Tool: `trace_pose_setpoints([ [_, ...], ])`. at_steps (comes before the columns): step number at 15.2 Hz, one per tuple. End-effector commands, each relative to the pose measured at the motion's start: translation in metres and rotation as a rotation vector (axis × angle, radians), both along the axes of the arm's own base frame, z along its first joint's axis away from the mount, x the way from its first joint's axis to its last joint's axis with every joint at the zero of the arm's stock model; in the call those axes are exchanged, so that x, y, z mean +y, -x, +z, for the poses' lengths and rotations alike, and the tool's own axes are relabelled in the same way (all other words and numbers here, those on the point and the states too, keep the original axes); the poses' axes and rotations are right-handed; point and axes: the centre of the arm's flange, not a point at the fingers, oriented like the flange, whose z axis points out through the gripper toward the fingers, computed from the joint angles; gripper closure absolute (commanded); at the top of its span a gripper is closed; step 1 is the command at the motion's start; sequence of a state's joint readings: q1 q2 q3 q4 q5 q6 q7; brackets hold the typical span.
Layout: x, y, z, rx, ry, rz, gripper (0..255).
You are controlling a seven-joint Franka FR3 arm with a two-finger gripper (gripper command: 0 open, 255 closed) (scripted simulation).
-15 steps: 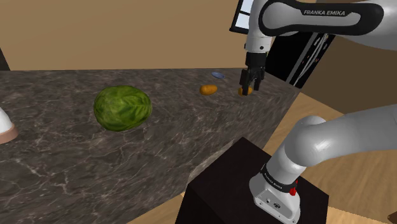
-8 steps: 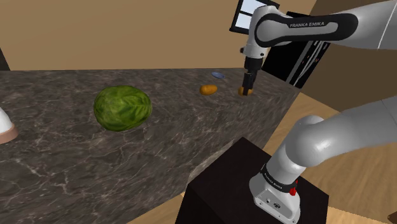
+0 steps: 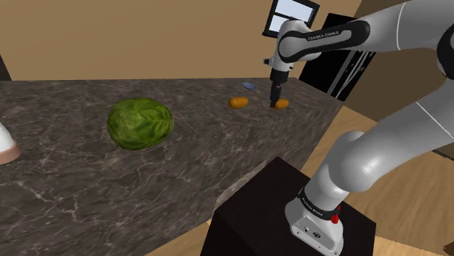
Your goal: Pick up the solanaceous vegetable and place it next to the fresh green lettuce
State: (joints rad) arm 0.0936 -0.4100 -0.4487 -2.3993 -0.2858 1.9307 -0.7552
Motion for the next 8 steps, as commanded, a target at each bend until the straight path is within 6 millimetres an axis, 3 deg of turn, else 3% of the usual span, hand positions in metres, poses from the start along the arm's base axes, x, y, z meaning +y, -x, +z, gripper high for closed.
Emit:
trace_pose_setpoints([
  [1,-0.014,-0.021,-0.009,-0.018,-0.009,0.093,0],
  [8,-0.042,-0.093,-0.039,-0.073,-0.051,0.395,0],
])
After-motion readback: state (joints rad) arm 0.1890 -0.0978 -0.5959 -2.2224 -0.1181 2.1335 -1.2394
